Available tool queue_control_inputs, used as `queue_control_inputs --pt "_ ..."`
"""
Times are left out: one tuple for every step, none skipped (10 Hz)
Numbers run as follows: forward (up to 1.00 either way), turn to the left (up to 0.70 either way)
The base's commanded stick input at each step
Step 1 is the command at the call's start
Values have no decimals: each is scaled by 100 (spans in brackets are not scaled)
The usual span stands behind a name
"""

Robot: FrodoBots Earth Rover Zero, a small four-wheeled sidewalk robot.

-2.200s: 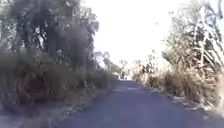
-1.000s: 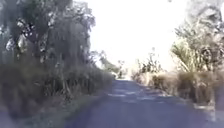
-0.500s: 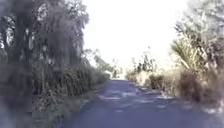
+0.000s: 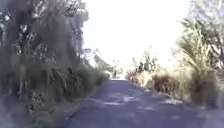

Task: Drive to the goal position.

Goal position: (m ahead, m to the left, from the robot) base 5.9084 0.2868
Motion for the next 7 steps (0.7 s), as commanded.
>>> queue_control_inputs --pt "100 0" --pt "100 0" --pt "100 0" --pt "100 0" --pt "100 0" --pt "100 0" --pt "100 0"
